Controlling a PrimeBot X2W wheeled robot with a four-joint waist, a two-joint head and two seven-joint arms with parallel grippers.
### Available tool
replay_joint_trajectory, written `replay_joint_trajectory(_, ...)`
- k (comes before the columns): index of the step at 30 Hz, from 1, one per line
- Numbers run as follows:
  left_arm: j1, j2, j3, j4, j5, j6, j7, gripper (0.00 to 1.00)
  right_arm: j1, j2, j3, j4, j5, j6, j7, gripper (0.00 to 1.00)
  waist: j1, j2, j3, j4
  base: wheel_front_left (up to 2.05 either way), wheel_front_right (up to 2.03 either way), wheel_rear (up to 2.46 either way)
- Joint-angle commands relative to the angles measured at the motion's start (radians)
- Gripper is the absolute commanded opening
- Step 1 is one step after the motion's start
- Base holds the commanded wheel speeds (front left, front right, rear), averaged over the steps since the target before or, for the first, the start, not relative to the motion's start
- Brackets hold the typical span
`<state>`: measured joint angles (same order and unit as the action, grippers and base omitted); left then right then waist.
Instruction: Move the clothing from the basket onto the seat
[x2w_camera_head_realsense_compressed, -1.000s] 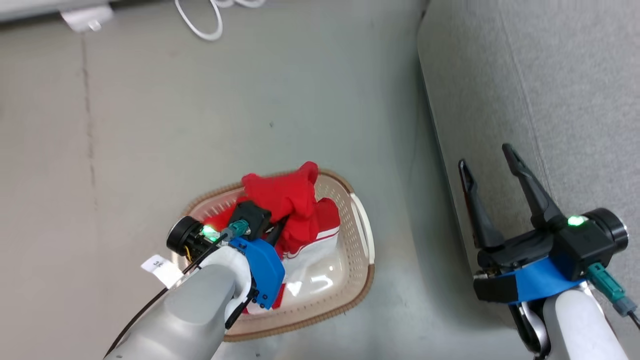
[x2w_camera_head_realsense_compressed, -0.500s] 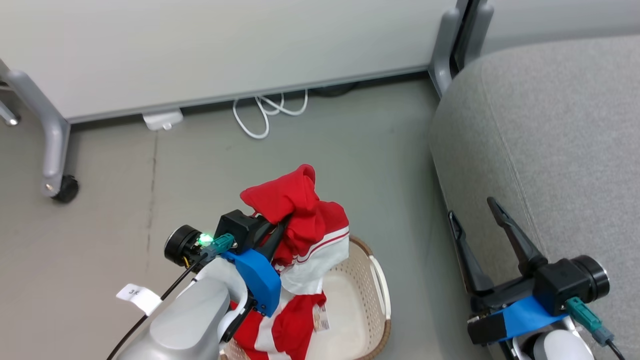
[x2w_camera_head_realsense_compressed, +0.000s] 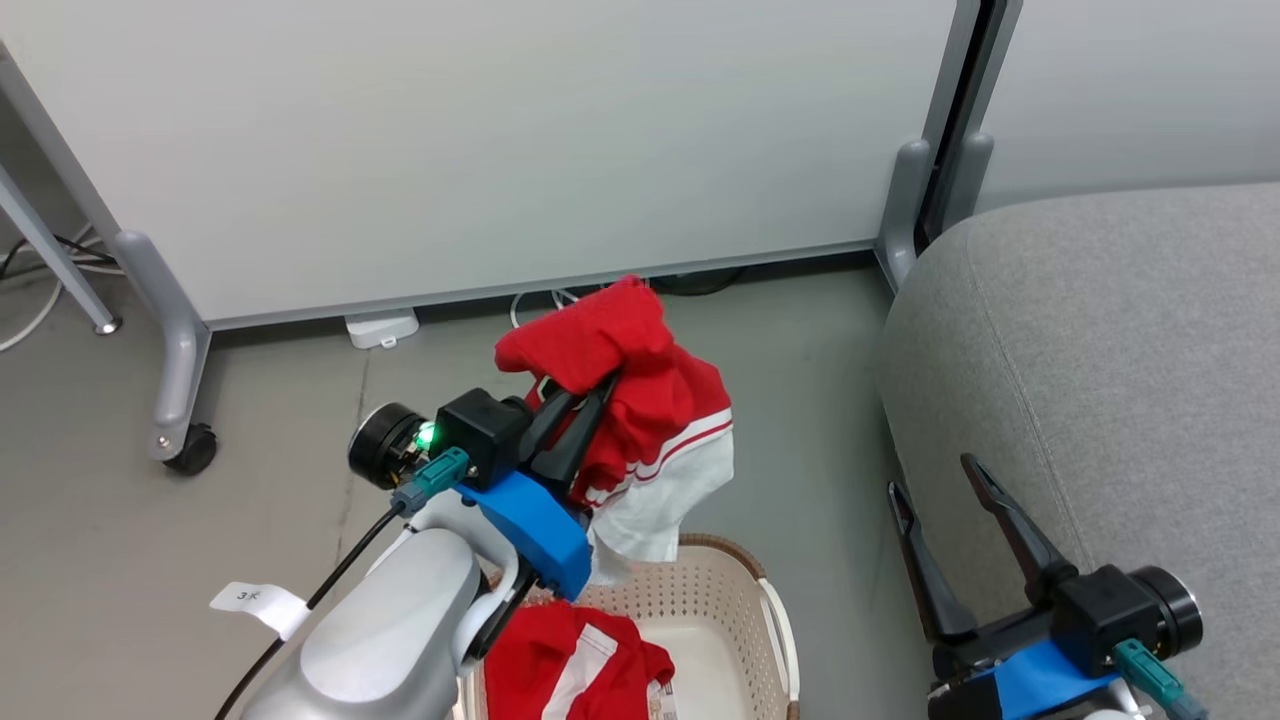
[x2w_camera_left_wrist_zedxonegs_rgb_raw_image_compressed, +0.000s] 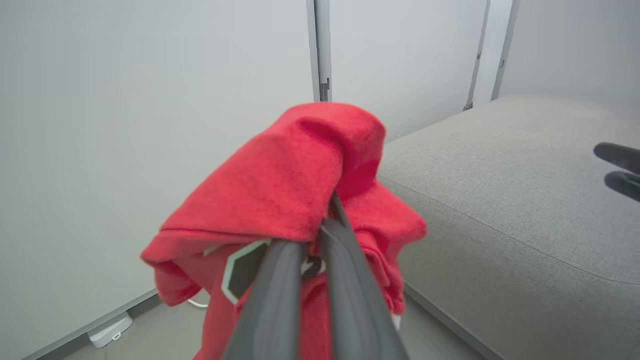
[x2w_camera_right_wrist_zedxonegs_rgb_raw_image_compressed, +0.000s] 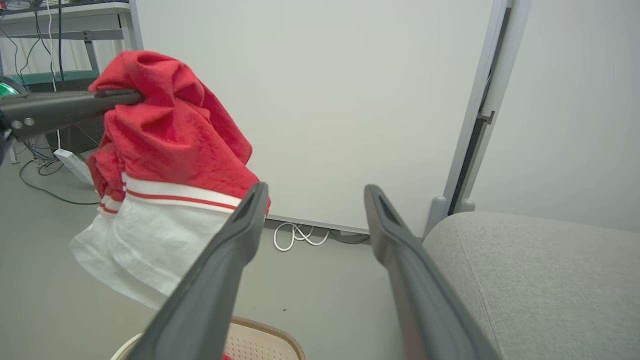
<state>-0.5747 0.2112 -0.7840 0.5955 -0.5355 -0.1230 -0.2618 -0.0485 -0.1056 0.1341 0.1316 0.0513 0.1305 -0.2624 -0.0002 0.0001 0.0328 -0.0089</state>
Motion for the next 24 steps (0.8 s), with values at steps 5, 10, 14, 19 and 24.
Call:
replay_joint_trajectory(5, 0.014, 0.011, -0.003, -0.086, 0.012, -0.003, -0.002, 0.00, 0.033, 0.009, -0.001, 0.002, 0.004, 0.000, -0.004, 1.00, 0.0002, -0.0001, -0.027, 0.007, 0.00, 0.00, 0.00)
replay_joint_trajectory(10, 0.006, 0.021, -0.014, -0.143, 0.012, -0.001, 0.021, 0.00, 0.039, 0.013, -0.003, 0.002, 0.006, 0.000, -0.004, 1.00, 0.0002, -0.0001, -0.031, 0.012, 0.00, 0.00, 0.00)
replay_joint_trajectory(14, 0.008, 0.030, -0.021, -0.204, 0.011, 0.011, 0.051, 0.00, 0.033, 0.014, -0.001, -0.001, 0.007, 0.000, -0.004, 1.00, 0.0002, -0.0001, -0.031, 0.017, 0.00, 0.00, 0.00)
replay_joint_trajectory(19, 0.011, 0.043, -0.026, -0.268, 0.015, 0.026, 0.078, 0.00, 0.016, 0.015, 0.013, -0.014, 0.009, 0.000, -0.004, 1.00, 0.0002, -0.0001, -0.026, 0.026, 0.00, 0.00, 0.00)
replay_joint_trajectory(24, 0.011, 0.052, -0.028, -0.306, 0.016, 0.037, 0.091, 0.00, -0.019, -0.002, 0.061, -0.031, 0.006, 0.000, -0.004, 1.00, 0.0002, -0.0001, -0.017, 0.029, 0.00, 0.00, 0.00)
